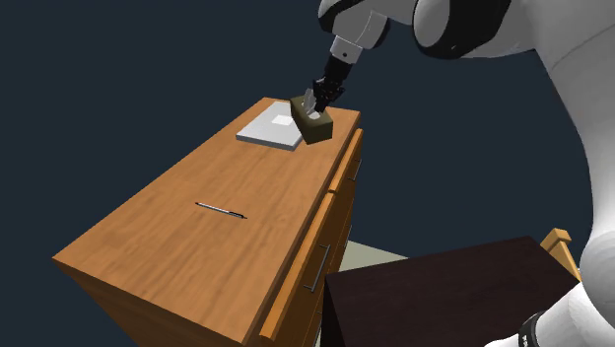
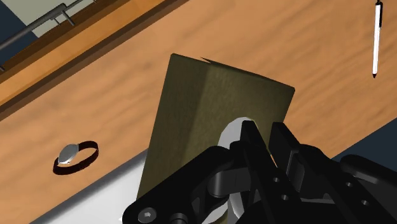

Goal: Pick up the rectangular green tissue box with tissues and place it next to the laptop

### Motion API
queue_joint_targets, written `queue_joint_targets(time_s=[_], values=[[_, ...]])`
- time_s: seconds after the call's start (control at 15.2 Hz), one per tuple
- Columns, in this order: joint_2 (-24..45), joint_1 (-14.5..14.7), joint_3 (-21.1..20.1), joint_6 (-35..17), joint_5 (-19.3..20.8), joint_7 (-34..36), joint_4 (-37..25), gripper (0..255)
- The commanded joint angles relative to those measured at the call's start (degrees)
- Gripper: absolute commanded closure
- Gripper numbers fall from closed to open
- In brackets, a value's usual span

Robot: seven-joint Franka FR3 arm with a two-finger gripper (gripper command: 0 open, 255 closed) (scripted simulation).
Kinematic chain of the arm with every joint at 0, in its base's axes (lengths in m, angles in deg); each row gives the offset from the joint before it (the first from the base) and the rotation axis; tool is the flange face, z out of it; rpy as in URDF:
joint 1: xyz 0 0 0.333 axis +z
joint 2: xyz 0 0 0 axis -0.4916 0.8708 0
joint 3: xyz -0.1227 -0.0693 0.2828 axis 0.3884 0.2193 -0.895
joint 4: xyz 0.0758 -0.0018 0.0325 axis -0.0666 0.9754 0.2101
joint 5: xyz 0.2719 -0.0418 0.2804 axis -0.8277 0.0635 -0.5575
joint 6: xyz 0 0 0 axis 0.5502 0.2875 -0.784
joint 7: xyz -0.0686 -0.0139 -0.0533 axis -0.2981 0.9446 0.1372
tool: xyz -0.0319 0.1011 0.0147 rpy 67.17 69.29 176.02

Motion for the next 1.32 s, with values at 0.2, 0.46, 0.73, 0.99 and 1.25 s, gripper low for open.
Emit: queue_joint_targets(time_s=[0.2, 0.46, 0.73, 0.99, 1.25], values=[[13.36, -2.0, -0.38, 6.51, 1.13, 1.82, -20.0, 255], [14.88, -1.96, -0.47, 4.86, 0.98, 1.15, -19.75, 255], [16.83, -1.95, -0.59, 3.52, 0.88, 0.61, -20.27, 255], [19.37, -1.99, -0.74, 2.61, 0.87, 0.28, -21.86, 255], [20.32, -2.01, -0.8, 2.5, 0.89, 0.25, -22.7, 255]])
